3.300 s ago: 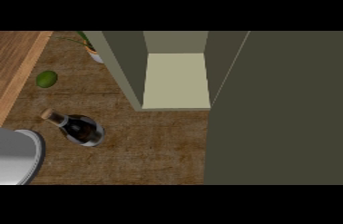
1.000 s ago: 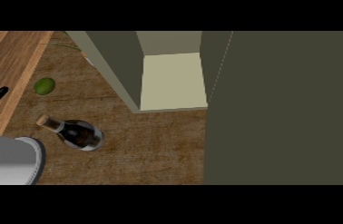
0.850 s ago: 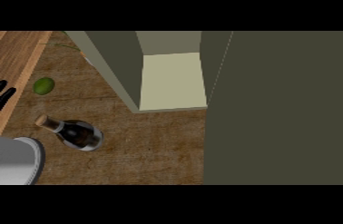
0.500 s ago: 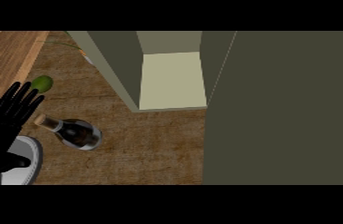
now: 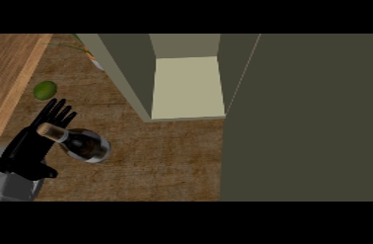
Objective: Pick up the wine, place it into the cabinet and close the cabinet
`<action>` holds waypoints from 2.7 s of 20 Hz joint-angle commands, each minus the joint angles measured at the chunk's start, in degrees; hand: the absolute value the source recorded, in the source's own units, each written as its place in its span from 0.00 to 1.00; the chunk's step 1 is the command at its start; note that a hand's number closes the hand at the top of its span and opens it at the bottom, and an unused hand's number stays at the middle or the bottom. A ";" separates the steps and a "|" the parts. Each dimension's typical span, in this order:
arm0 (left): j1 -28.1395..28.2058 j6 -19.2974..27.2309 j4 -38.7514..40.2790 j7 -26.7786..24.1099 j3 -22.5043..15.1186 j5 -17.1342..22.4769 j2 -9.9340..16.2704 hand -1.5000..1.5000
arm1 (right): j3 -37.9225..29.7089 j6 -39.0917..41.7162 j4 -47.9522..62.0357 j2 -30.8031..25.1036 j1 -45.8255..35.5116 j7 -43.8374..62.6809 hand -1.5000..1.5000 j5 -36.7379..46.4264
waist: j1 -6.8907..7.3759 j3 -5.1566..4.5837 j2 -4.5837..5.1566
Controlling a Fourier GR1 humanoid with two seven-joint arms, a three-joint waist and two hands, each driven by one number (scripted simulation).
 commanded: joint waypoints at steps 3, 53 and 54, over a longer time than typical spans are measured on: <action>-7.28 -4.62 18.49 -7.37 -0.22 -4.30 1.00 0.00 | -2.08 0.26 -6.71 -1.15 1.55 2.86 0.00 -5.22 | -0.10 -0.56 0.40; 4.16 38.82 0.82 -31.86 -13.28 -27.79 -14.78 1.00 | 1.79 -0.38 -6.97 1.22 5.86 0.72 0.00 0.86 | 2.20 -0.27 -0.46; 2.23 42.20 1.26 -31.49 -13.94 -28.87 -16.96 1.00 | -0.45 0.93 -5.71 0.17 7.31 -0.44 0.00 -0.82 | 1.91 -0.28 -0.37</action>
